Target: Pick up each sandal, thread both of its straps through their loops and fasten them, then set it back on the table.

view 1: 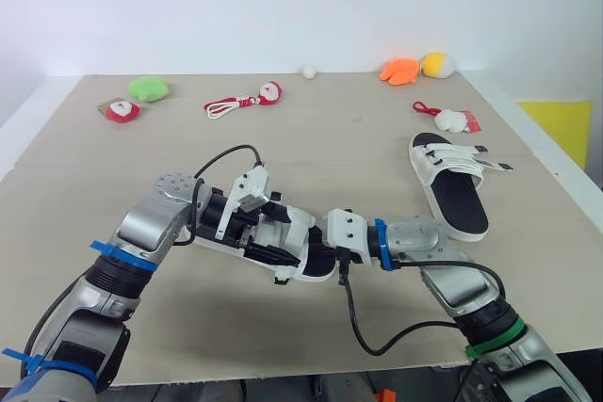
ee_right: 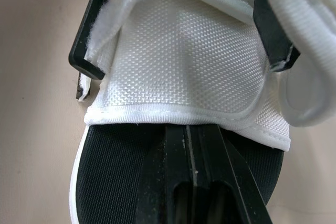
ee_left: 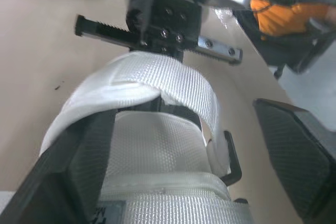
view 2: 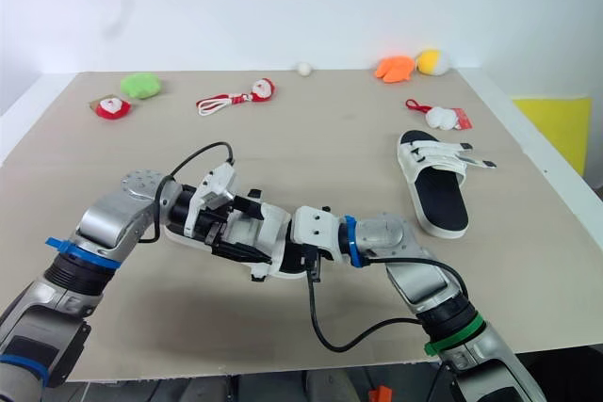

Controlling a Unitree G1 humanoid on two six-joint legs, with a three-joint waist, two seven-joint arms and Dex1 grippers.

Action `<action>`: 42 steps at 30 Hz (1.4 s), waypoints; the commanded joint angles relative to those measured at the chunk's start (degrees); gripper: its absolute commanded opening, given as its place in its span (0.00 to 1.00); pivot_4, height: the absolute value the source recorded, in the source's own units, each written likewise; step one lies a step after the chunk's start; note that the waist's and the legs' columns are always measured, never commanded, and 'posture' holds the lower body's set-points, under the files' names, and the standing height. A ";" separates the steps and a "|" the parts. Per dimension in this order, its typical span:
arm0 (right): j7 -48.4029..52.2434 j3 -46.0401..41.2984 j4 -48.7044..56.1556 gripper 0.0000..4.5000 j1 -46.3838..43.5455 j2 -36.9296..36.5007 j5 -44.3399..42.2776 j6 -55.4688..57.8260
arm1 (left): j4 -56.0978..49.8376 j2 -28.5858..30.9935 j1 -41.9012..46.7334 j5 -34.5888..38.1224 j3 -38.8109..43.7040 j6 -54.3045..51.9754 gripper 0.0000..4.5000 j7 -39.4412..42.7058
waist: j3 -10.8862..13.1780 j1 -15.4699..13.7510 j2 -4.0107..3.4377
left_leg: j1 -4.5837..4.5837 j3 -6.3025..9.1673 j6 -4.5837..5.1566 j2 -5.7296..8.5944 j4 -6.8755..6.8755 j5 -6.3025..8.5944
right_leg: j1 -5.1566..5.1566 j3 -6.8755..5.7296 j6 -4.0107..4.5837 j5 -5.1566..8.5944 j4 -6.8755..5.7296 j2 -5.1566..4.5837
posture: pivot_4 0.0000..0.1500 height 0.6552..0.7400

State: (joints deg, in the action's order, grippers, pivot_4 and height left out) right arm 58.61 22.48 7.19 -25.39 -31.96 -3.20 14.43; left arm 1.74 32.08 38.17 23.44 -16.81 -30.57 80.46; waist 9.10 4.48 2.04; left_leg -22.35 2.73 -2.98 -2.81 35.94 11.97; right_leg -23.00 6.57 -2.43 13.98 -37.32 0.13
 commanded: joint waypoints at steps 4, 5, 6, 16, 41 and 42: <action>0.05 2.67 -4.53 0.00 1.49 -0.49 3.11 1.64 | -2.78 -1.06 0.61 4.21 2.58 -4.24 0.98 -1.31 | 0.01 0.00 0.00 | -0.01 0.00 0.00 0.00 0.00 0.00 | -0.01 0.00 0.00 0.00 0.00 0.00 | 1.00 1.00; 0.06 2.70 -4.59 0.00 1.46 -0.47 3.12 1.60 | -3.12 -1.05 0.60 4.54 2.44 -4.79 0.98 -1.17 | 0.01 0.00 0.00 | -0.01 0.00 0.00 0.00 0.00 0.00 | -0.01 0.00 0.00 0.00 0.00 0.00 | 1.00 1.00; 0.07 2.71 -4.63 0.00 1.44 -0.45 3.13 1.57 | -3.60 -1.00 0.51 5.12 2.34 -5.57 0.98 -0.97 | 0.01 0.00 0.00 | -0.01 0.00 0.00 0.00 0.00 0.00 | -0.01 0.00 0.00 0.00 0.00 0.00 | 1.00 1.00; 0.03 2.62 -4.72 0.00 1.51 -0.46 3.14 1.53 | -5.68 0.76 -1.65 4.33 0.00 -5.88 0.23 -0.59 | 0.02 0.04 0.00 | -0.02 0.00 0.00 0.00 -0.01 0.00 | -0.04 0.00 0.00 0.00 0.00 0.01 | 1.00 1.00; -0.01 2.65 -4.80 0.00 1.73 -0.26 3.10 1.59 | -8.06 5.95 -5.26 -0.06 0.72 4.37 0.58 -0.19 | -0.02 0.12 -0.05 | 0.03 -0.01 0.00 -0.02 -0.14 0.00 | -0.08 0.02 0.05 0.03 0.00 0.02 | 1.00 1.00; 0.03 2.67 -4.85 0.00 1.76 -0.26 3.08 1.57 | -9.24 6.70 -6.16 0.03 1.57 4.86 0.68 -0.31 | -0.02 0.15 -0.05 | 0.03 -0.03 0.00 -0.02 -0.14 0.00 | -0.09 0.04 0.05 0.03 0.00 0.02 | 1.00 1.00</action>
State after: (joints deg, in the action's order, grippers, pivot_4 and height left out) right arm 58.59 22.58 6.91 -25.44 -31.43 -3.19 14.30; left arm -5.98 37.26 32.81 23.15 -17.73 -26.54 81.07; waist 9.08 4.63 1.99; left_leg -22.32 2.69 -2.98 -2.84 35.79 11.96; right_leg -23.09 6.62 -2.37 14.01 -37.32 0.15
